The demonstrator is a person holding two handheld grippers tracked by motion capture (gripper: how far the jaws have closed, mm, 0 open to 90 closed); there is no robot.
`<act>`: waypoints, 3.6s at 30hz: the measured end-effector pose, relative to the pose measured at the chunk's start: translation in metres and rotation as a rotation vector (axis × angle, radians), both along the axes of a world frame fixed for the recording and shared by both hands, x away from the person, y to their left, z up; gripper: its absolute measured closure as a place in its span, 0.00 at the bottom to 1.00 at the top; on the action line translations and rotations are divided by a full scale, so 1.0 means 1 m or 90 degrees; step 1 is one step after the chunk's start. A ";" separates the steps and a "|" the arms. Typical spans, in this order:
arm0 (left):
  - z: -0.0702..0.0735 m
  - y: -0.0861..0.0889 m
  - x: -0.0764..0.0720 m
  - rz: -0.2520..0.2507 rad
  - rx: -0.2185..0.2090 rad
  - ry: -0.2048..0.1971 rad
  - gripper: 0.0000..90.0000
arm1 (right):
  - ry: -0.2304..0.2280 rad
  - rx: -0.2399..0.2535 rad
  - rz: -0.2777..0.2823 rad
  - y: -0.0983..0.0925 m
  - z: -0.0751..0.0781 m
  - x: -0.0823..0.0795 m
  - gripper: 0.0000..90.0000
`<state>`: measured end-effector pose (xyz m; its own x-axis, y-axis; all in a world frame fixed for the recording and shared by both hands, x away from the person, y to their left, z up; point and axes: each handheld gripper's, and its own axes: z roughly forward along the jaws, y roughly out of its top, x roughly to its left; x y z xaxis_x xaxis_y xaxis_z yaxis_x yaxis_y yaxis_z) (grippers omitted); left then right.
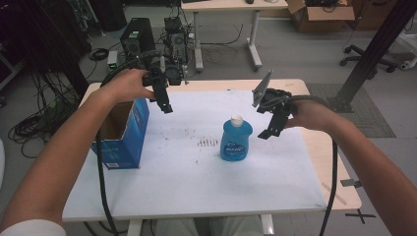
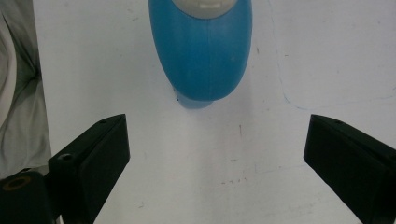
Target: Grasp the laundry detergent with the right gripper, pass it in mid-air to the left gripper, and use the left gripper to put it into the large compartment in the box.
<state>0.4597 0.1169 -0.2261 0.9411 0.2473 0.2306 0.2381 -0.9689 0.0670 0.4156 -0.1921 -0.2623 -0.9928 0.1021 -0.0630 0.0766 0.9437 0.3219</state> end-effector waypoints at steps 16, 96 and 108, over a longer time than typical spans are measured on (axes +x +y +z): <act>-0.002 -0.002 0.002 0.002 -0.002 0.000 0.09 | 0.005 0.019 0.000 -0.005 -0.007 0.002 0.07; -0.005 0.002 0.001 0.016 -0.002 -0.002 0.09 | -0.017 0.273 -0.006 -0.035 -0.075 0.000 0.08; -0.007 0.000 0.002 0.017 0.000 -0.001 0.09 | -0.010 0.292 -0.015 -0.038 -0.087 0.000 0.07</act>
